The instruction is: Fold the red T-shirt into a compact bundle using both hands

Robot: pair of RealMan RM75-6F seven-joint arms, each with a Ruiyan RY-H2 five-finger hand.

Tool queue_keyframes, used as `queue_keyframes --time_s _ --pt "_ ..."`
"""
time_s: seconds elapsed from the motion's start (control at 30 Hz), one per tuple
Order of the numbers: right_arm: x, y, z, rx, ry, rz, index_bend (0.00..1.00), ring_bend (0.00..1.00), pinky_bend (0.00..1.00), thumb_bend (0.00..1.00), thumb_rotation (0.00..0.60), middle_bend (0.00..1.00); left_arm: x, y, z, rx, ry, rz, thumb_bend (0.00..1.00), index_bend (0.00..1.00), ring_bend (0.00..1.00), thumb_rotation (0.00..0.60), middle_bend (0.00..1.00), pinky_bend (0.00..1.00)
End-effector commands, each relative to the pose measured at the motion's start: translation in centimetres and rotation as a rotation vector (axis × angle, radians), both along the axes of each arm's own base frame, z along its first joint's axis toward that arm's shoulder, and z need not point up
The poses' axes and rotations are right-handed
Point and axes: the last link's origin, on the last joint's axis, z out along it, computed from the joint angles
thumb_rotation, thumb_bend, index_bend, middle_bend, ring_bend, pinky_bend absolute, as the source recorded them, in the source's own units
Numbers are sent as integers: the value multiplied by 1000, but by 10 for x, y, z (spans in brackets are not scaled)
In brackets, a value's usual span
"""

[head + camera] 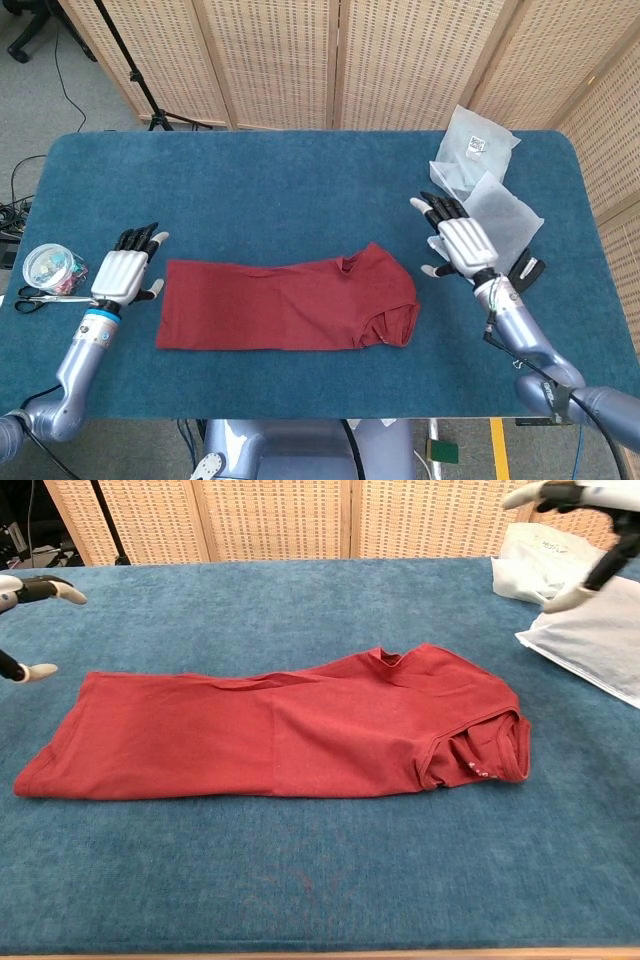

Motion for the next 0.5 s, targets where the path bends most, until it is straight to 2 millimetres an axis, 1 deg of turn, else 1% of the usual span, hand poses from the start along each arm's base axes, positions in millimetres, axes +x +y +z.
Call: queue_keyframes --time_s 0.03,0.1,0.17,0.27,0.37,0.5 --pt "-23 41 21 -43 28 19 0 0 0 0 600 0 -10 -26 12 -28 -28 -60 238 0 0 600 0 0" --pt "-30 52 26 -59 23 20 0 0 0 0 600 0 -14 -33 14 -44 -26 -80 152 0 0 600 0 0" --pt "-37 64 31 -70 16 16 0 0 0 0 600 0 -18 -39 14 -52 -19 -93 110 0 0 600 0 0" --pt "-49 81 38 -95 10 5 0 0 0 0 600 0 -21 -40 13 -62 -26 -85 95 0 0 600 0 0" --pt "-58 96 43 -110 -1 -7 0 0 0 0 600 0 -20 -37 11 -60 -19 -86 128 0 0 600 0 0" --pt "-68 114 48 -130 -29 -23 0 0 0 0 600 0 -14 -29 8 -54 -11 -80 242 0 0 600 0 0"
